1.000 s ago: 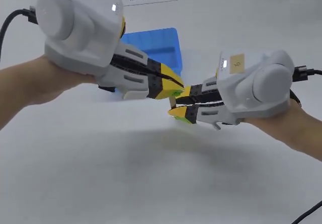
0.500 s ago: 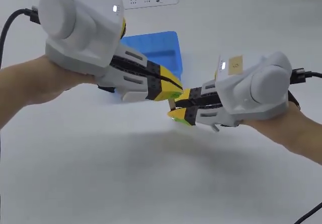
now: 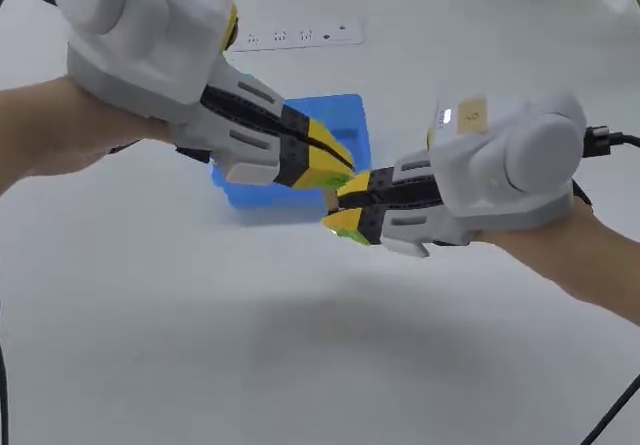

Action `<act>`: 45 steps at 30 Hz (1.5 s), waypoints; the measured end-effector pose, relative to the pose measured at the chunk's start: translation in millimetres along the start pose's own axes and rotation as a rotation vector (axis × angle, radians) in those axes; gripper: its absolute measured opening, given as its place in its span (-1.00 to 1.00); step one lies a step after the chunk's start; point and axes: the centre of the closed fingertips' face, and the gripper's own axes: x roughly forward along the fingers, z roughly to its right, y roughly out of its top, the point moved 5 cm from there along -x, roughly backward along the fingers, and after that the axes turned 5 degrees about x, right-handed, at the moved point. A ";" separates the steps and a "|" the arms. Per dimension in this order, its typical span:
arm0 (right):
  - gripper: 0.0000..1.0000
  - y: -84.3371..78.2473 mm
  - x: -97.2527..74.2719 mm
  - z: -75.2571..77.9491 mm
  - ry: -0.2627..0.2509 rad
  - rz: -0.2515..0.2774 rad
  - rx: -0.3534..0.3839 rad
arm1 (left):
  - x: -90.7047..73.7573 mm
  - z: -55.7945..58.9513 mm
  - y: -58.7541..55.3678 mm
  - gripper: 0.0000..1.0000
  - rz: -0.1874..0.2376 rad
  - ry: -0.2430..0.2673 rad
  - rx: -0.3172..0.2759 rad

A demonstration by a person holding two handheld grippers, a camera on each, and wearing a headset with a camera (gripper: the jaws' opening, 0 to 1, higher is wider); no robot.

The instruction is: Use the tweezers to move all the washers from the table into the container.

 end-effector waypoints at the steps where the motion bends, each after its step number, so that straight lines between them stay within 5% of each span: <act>1: -0.80 3.6 0.3 0.6 0.001 0.001 -0.009 | -5.0 -0.8 2.2 -0.90 0.000 0.004 0.007; 16: -0.80 56.2 18.9 21.0 0.006 0.046 -0.093 | -54.9 -26.3 13.4 -0.90 -0.011 0.073 0.075; 22: -0.80 62.6 29.8 43.7 -0.005 0.043 -0.117 | -61.5 -49.9 7.4 -0.90 -0.007 0.101 0.083; 34: -0.80 34.0 63.5 72.5 0.009 -0.014 -0.104 | -42.9 -85.2 -38.1 -0.90 -0.018 0.113 0.046; 45: -0.80 3.4 83.8 81.4 0.027 -0.076 -0.085 | -23.7 -91.3 -68.1 -0.90 -0.027 0.104 0.015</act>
